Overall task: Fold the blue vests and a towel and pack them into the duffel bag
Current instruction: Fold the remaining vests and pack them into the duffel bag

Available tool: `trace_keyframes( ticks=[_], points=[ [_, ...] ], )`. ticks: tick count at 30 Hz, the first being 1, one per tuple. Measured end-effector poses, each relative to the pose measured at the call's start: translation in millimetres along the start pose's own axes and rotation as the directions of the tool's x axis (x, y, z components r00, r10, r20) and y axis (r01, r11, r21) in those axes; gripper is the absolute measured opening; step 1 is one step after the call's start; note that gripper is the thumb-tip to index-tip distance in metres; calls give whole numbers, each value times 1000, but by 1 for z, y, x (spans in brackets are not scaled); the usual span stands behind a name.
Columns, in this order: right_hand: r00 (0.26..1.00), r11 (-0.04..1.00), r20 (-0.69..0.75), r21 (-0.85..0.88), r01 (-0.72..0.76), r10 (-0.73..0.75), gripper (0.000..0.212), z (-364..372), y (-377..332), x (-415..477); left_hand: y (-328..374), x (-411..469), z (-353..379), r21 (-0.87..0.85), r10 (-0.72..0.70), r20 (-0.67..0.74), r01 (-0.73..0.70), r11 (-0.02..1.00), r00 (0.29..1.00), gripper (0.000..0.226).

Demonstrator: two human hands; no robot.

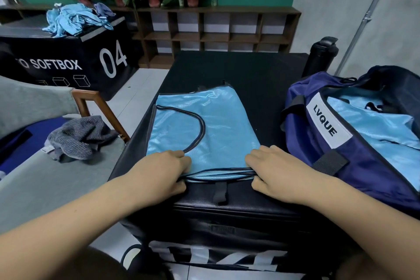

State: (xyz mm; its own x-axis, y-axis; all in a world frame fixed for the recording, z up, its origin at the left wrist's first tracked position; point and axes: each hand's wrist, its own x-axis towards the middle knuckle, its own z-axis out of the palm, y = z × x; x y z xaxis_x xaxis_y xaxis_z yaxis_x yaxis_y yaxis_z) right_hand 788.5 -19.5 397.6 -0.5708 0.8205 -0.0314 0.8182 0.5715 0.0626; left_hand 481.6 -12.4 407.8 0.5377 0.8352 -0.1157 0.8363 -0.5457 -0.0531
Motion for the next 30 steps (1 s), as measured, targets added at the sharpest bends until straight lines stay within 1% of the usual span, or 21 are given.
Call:
trace_keyframes(
  ticks=[3,5,7,9,10,12,14,15,20,22,24,27,30],
  points=[
    [998,1000,-68,-3,7,-7,11,0,4,-2,-5,1,-3,-42,11,-8,-12,999,1000,20],
    [995,1000,-95,28,-13,15,10,-8,6,-3,-10,1,-8,-134,-4,-12,2,991,1000,20],
    [993,995,-110,92,-37,47,11,-18,6,-5,-15,2,-14,-244,-26,-33,17,970,999,20],
    [990,971,-76,218,-97,116,14,-29,7,-8,-19,3,-21,-336,-52,-45,34,941,998,15],
    [988,940,-37,315,-131,150,15,-35,9,-10,-21,3,-24,-386,-64,-32,47,921,997,14],
    [983,838,21,519,-169,185,12,-44,12,-13,-24,2,-31,-482,-68,19,69,874,997,15],
    [976,748,29,638,-183,214,8,-51,16,-14,-28,3,-35,-547,-76,49,91,833,996,15],
    [973,728,22,660,-186,229,6,-52,17,-14,-29,4,-36,-559,-91,46,101,823,995,15],
    [951,702,-12,677,-221,310,6,-45,20,-4,-31,17,-33,-571,-140,10,121,812,990,15],
    [926,680,-42,692,-243,374,6,-41,25,2,-35,24,-33,-584,-157,-15,119,803,987,14],
    [899,659,-69,705,-262,431,7,-39,31,8,-38,32,-33,-568,-174,-67,105,816,983,15],
    [873,677,-101,675,-292,477,10,-34,37,15,-42,45,-33,-561,-183,-146,71,825,972,16],
    [854,696,-110,637,-332,509,14,-27,40,22,-47,61,-27,-543,-186,-191,54,838,964,19]
  ],
)
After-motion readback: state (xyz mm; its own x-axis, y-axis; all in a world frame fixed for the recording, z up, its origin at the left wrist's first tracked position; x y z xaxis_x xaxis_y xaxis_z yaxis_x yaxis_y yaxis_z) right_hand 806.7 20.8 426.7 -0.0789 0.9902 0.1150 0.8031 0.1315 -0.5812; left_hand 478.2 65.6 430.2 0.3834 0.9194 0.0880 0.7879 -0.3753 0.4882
